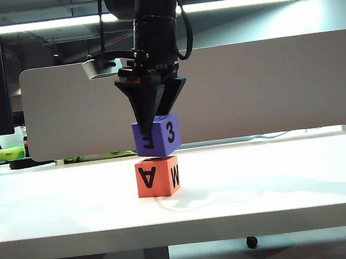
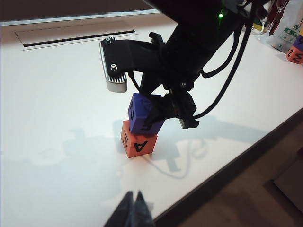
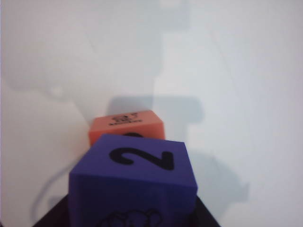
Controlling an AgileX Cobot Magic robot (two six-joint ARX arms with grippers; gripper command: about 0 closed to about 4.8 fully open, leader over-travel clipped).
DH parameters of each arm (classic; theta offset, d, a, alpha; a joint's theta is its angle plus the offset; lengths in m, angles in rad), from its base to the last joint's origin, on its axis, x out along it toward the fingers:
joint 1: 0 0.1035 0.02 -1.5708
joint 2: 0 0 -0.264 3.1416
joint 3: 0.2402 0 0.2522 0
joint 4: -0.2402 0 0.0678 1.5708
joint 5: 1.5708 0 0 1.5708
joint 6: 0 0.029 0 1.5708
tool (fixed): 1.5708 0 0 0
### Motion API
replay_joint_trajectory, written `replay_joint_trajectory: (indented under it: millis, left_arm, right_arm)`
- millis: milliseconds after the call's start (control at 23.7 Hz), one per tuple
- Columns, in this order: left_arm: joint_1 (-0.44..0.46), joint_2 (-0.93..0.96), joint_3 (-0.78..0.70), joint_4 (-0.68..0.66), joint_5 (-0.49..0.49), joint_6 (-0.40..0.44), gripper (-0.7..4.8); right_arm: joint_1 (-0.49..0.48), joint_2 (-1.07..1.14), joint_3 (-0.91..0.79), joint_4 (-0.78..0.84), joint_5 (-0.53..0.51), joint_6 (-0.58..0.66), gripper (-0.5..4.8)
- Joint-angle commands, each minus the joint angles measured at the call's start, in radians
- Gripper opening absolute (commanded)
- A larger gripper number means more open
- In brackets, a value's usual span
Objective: Stack the letter block on the right onto the letter block on the left.
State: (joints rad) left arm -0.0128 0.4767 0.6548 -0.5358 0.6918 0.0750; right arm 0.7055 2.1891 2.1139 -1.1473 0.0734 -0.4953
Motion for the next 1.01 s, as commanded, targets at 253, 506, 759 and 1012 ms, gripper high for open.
replay_joint_trajectory:
  millis: [253,506,759,1012]
  left_arm:
    - [-0.001,-0.002,0.005,0.010,0.001,0.004,-0.06]
    - [-0.001,-0.003,0.005,0.010,0.000,0.005,-0.06]
    - [-0.001,-0.003,0.005,0.021,0.000,0.003,-0.06]
    - [-0.001,-0.005,0.005,0.044,0.003,-0.008,-0.05]
  right_arm:
    - [0.002,0.011,0.006,0.002,-0.031,-0.003,3.47]
    - [0.000,0.011,0.007,0.008,-0.023,-0.003,4.06]
    - [0.023,-0.015,0.008,0.016,0.048,0.016,4.42]
    - [0.071,-0.076,0.008,-0.021,0.112,0.135,3.55]
